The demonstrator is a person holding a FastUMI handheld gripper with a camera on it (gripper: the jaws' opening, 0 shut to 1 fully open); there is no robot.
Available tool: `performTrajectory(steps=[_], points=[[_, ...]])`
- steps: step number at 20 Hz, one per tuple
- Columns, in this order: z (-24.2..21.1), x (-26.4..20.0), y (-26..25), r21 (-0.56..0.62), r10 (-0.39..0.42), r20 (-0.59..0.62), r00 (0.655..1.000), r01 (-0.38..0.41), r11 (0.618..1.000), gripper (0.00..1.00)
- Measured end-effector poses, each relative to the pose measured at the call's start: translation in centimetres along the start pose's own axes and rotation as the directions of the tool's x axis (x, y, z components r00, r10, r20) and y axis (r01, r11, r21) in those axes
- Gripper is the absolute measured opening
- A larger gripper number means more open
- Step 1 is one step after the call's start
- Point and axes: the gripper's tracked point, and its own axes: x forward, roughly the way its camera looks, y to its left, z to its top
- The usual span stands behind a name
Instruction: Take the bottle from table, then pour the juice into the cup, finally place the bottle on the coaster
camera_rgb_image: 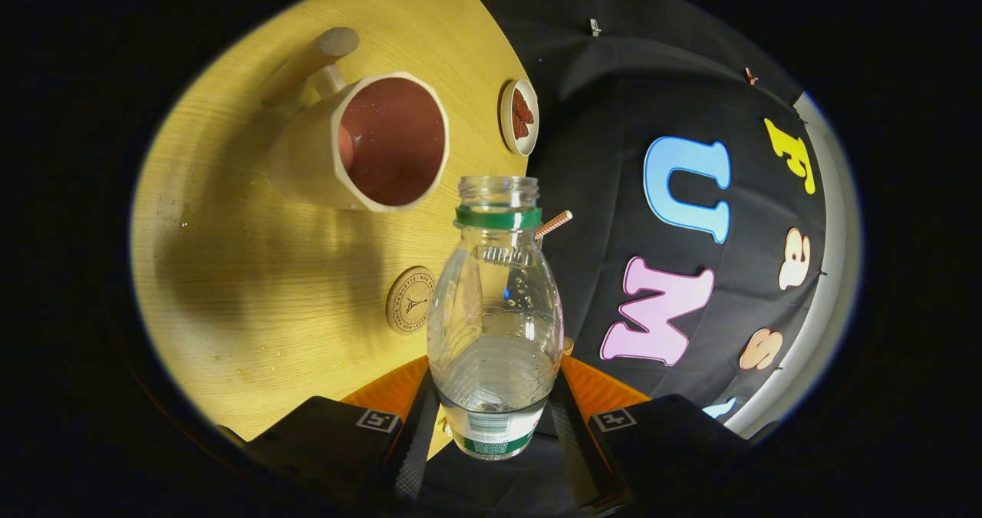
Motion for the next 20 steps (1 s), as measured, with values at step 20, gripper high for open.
performTrajectory(steps=[20], points=[[-0.3,0.5,-1.4,-0.142,-0.04,0.009,0.999,0.041,0.989,0.75]])
